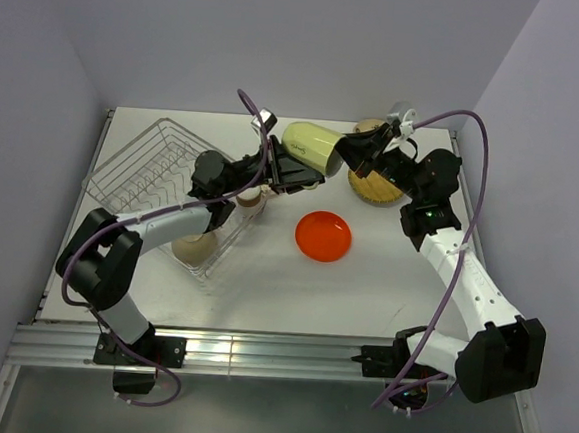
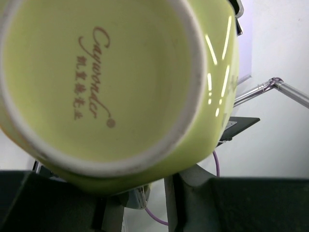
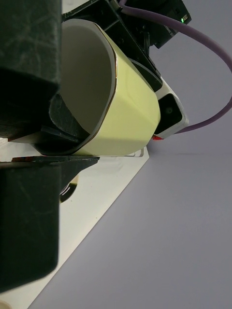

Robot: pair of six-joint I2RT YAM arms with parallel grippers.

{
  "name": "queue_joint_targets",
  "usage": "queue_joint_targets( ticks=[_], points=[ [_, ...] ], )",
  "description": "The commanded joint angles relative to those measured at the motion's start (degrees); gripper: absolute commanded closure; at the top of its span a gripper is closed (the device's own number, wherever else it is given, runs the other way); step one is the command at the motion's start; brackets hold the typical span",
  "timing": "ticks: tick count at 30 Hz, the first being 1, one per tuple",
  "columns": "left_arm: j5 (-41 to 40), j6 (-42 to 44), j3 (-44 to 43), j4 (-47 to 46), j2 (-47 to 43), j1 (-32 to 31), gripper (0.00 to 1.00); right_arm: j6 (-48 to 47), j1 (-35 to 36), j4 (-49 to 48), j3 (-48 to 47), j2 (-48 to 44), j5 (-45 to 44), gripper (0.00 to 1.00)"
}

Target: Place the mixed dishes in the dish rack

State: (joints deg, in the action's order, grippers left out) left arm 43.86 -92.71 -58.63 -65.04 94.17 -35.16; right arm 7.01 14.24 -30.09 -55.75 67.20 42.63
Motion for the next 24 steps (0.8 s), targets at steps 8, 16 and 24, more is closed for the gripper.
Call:
queue_joint_targets(
  ticks=[8,16,24],
  points=[
    [0.26,5.78,-2.8,3.42,-6.28,1.94,0.47,0.47,0.17,-5.51,-1.82,-1.37,0.7,1.0],
    [0.53,4.99,-3.33,3.34,-6.11,2.02,0.68,1.25,0.26,-6.74,-1.38,-1.02,0.44,1.0],
    [0.62,5.43,-3.16,2.19,-6.63,2.72,1.0,1.52,0.26,-7.09,0.28,-1.28,0.26,0.88]
  ],
)
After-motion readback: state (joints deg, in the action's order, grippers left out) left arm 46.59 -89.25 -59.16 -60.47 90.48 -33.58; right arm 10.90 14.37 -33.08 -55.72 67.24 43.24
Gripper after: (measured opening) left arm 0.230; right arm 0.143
